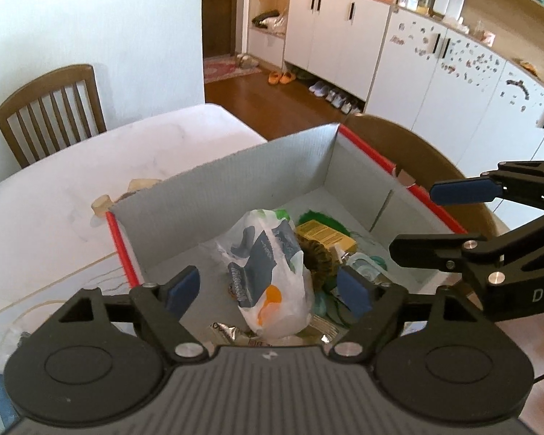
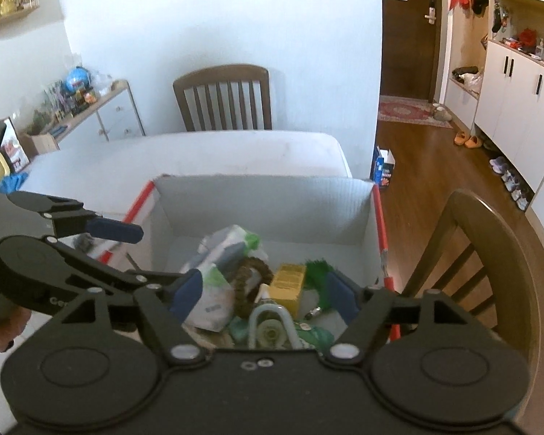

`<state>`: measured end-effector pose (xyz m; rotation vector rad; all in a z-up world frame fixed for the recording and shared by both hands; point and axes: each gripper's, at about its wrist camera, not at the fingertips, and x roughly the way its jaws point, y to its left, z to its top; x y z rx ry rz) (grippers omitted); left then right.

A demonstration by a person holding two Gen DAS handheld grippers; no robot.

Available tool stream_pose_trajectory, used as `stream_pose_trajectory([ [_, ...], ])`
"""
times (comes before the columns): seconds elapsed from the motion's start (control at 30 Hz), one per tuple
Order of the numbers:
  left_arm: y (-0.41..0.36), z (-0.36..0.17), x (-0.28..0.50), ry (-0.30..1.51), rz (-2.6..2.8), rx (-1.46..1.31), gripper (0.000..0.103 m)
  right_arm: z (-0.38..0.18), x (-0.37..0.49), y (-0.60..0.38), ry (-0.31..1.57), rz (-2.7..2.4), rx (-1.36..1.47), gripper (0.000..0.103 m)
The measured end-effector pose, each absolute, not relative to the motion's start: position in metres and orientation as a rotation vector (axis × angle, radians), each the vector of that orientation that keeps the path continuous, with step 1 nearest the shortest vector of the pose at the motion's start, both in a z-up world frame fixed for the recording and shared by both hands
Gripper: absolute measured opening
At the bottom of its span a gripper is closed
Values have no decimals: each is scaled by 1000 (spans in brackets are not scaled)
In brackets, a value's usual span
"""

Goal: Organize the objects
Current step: 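Withdraw both tools from the box back toward the glass tray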

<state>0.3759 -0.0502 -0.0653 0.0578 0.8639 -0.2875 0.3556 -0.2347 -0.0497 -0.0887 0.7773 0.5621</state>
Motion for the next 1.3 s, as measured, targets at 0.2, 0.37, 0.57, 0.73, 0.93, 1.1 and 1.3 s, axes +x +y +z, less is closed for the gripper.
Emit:
stream_pose_trajectory([
  [0.2,-28,-48,358,826,-298,35,84,-36,333,-224,732,572,-74,88],
  [0.37,-1,-37,339,795,-310,19,87,-25,317,-207,701,570,-66,90],
  [0.57,35,-26,316,767,-322,-6,96,-16,299,-178,681,577,-45,92],
  [0.73,68,-20,298,747,-310,0,101,-15,284,-147,673,583,-30,98],
  [0.93,111,-20,276,714,-285,-9,102,-15,271,-110,662,600,-26,102],
  [1.1,148,-26,265,716,-254,-30,102,-18,263,-78,665,630,-20,102],
  [1.3,187,-35,253,728,-221,-64,102,-27,260,-44,696,644,-31,102],
])
